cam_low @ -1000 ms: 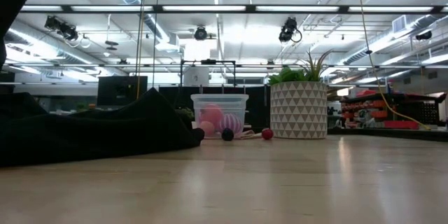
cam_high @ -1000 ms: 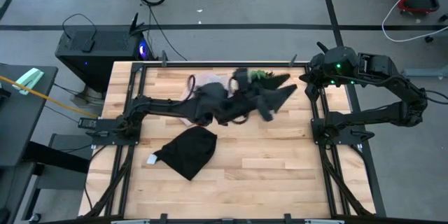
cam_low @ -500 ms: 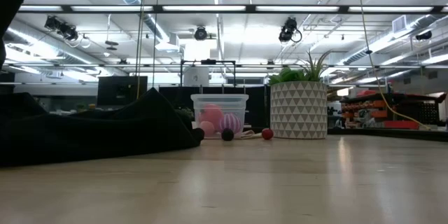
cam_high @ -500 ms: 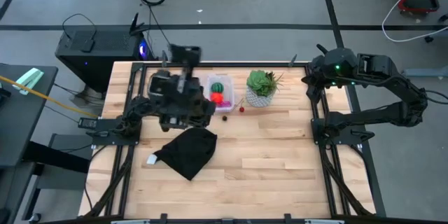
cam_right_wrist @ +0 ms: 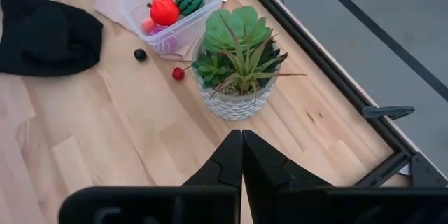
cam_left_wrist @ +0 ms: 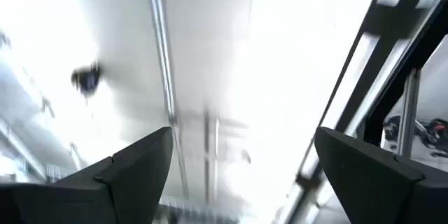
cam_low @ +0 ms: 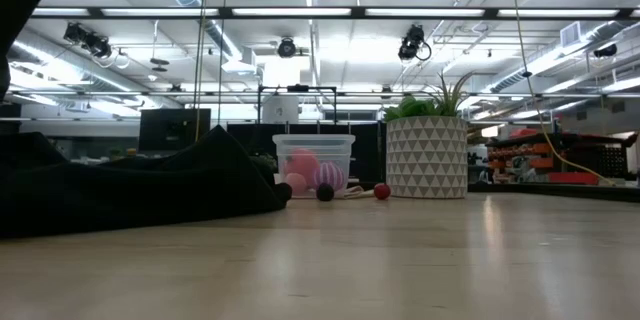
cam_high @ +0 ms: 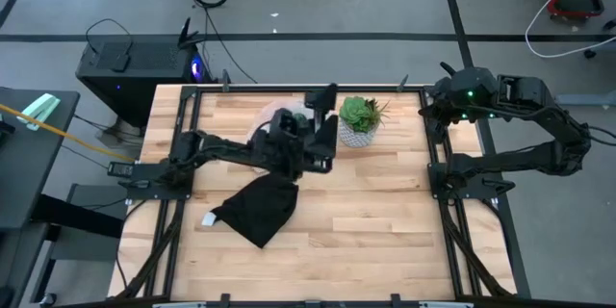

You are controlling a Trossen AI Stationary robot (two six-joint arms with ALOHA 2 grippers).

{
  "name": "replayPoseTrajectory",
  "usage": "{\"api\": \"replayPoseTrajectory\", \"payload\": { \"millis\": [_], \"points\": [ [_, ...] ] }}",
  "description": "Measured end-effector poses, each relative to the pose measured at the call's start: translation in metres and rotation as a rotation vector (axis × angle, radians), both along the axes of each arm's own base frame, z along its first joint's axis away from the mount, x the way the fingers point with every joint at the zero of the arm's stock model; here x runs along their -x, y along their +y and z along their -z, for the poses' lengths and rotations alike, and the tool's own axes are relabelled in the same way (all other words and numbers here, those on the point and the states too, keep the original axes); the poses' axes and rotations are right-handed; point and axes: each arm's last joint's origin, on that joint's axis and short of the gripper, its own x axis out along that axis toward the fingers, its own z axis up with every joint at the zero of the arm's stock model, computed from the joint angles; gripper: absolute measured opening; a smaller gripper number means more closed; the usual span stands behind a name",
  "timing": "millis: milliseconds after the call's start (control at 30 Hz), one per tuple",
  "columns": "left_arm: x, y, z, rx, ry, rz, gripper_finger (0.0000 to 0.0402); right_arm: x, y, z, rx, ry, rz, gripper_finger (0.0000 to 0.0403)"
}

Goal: Pick and placing Produce into tupperware
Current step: Put the cherry into the transparent bin

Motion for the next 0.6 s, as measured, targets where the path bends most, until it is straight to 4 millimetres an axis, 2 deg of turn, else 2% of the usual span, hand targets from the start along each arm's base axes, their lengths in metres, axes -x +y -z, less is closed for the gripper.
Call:
{"api": "replayPoseTrajectory", "payload": {
  "millis": [167,267,433,600],
  "points": [
    [0.01,0.022,0.032,0.029,0.123,0.056,0.0337,0.002,0.001,0.0,-0.025,-0.006,0.013,0.0016],
    [0.027,0.027,0.043,0.057,0.196,0.01,0.0322,0.003,0.001,0.0,-0.029,-0.01,0.018,0.0016],
    [0.075,0.032,0.056,0.128,0.317,-0.123,0.0306,0.002,0.001,0.0,-0.035,-0.013,0.025,0.0016],
    [0.13,0.028,0.082,0.291,0.468,-0.265,0.0305,0.001,0.001,0.0,-0.041,-0.026,0.038,0.0016]
  ]
}}
